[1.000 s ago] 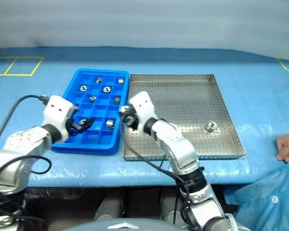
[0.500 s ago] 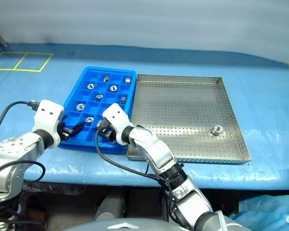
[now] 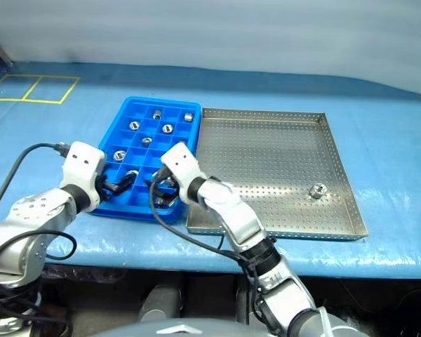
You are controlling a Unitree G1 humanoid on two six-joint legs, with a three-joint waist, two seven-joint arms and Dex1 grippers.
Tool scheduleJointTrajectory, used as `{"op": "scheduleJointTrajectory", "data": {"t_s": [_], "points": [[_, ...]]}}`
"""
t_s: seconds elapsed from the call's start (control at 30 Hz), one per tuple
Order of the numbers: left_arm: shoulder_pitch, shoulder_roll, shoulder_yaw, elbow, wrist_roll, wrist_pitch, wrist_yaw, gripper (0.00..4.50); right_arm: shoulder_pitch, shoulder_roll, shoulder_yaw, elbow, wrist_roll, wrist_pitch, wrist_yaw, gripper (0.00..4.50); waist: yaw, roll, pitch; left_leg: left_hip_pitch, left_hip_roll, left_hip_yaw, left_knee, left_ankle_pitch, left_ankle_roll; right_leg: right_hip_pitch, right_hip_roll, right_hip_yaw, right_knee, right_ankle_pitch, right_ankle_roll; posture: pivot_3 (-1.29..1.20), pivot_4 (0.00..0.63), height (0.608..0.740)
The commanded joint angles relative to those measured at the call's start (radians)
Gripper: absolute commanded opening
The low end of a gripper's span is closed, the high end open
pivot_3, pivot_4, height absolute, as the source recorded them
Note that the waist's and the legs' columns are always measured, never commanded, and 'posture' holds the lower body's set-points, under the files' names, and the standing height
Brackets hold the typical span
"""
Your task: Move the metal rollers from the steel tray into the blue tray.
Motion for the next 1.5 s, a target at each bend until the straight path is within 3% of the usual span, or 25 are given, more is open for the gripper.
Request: {"op": "scheduleJointTrajectory", "data": {"t_s": [0.03,0.23,0.47,0.87,0.97,1.17,1.33,1.5], "points": [[-0.039,-0.039,-0.094,0.009,-0.021,-0.073,-0.035,3.62,0.052,-0.084,-0.117,-0.139,-0.082,0.057,-0.106,4.48,0.004,-0.001,0.000,0.000,0.000,0.000,0.000,0.000,0.000,0.000,0.000,0.000,0.000,0.000,0.000,0.12,0.150,0.740],[-0.089,-0.111,-0.207,0.085,-0.020,-0.134,-0.057,3.62,0.208,-0.195,-0.274,-0.189,-0.264,0.210,-0.327,4.48,-0.012,0.000,-0.001,0.000,-0.001,0.001,0.000,0.000,0.000,-0.001,-0.001,0.001,0.000,0.000,0.000,0.02,0.150,0.740],[-0.138,-0.120,-0.273,0.161,0.002,-0.179,-0.077,3.62,0.263,-0.136,-0.428,-0.102,-0.316,0.172,-0.526,4.48,-0.070,0.000,-0.001,0.001,0.000,0.003,0.001,0.000,0.000,0.000,0.000,0.003,0.001,0.001,0.001,-0.02,0.150,0.740],[-0.113,-0.112,-0.276,0.152,0.008,-0.183,-0.059,3.62,0.190,-0.026,-0.627,0.115,-0.155,0.048,-0.592,4.48,-0.080,0.000,-0.001,0.000,-0.001,0.003,0.002,0.000,0.001,0.000,0.000,0.004,0.001,0.001,0.002,0.03,0.150,0.740],[-0.102,-0.110,-0.274,0.145,0.010,-0.179,-0.050,3.62,0.184,-0.029,-0.638,0.142,-0.139,0.030,-0.595,3.86,-0.078,0.000,-0.001,0.000,-0.001,0.003,0.002,0.000,0.001,0.000,0.000,0.004,0.001,0.001,0.002,0.04,0.150,0.740],[-0.097,-0.104,-0.262,0.144,0.006,-0.178,-0.041,3.62,0.178,-0.019,-0.610,0.107,-0.123,0.044,-0.583,1.94,-0.075,0.001,-0.001,0.001,-0.001,0.003,0.002,0.000,0.001,0.001,0.000,0.004,0.001,0.001,0.002,0.04,0.150,0.740],[-0.101,-0.097,-0.253,0.152,0.010,-0.184,-0.037,3.62,0.174,-0.010,-0.555,0.031,-0.093,0.055,-0.514,1.94,-0.077,0.001,0.000,0.001,-0.001,0.003,0.002,0.000,0.001,0.000,0.000,0.004,0.001,0.001,0.002,0.04,0.150,0.740],[-0.077,-0.060,-0.181,0.130,0.020,-0.180,-0.015,3.62,0.155,-0.022,-0.399,-0.046,-0.050,0.101,-0.353,1.94,-0.081,0.002,0.000,0.001,0.000,0.003,0.002,0.000,0.001,0.000,0.001,0.004,0.001,0.001,0.002,0.06,0.150,0.740]]}}
